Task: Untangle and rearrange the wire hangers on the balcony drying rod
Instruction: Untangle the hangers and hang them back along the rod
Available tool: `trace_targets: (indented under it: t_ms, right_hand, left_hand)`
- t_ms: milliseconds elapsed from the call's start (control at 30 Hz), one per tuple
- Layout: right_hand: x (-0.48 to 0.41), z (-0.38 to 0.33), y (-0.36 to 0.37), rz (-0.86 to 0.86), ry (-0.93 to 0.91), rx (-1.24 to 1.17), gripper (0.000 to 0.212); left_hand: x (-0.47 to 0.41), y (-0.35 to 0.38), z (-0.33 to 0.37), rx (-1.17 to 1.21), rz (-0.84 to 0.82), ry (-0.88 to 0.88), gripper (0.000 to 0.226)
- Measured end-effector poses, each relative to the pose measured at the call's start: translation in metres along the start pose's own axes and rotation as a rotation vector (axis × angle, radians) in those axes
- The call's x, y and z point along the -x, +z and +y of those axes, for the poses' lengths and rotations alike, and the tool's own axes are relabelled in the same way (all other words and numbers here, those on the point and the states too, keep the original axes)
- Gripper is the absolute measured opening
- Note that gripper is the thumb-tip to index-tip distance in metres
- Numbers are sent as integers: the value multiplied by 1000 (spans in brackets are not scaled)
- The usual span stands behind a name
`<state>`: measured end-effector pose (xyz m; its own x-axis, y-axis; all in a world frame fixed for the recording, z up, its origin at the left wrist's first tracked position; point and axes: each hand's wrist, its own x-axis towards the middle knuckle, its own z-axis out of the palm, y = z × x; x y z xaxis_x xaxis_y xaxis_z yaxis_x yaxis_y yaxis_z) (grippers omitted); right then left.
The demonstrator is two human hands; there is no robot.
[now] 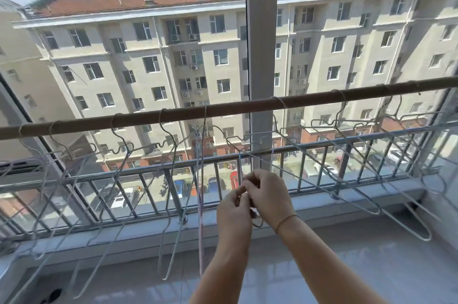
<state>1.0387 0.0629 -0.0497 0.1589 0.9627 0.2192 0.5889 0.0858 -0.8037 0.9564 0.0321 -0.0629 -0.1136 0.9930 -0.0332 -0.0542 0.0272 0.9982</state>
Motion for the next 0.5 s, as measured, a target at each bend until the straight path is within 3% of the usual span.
trace_targets:
  t_ms: [200,500]
  right_hand:
    - [30,14,5,29,-106,14,9]
    - [62,29,9,75,-179,-132,8]
  left_hand:
    - [22,-9,-19,51,-38,-62,22]
    - [47,-21,-36,41,-71,34,26]
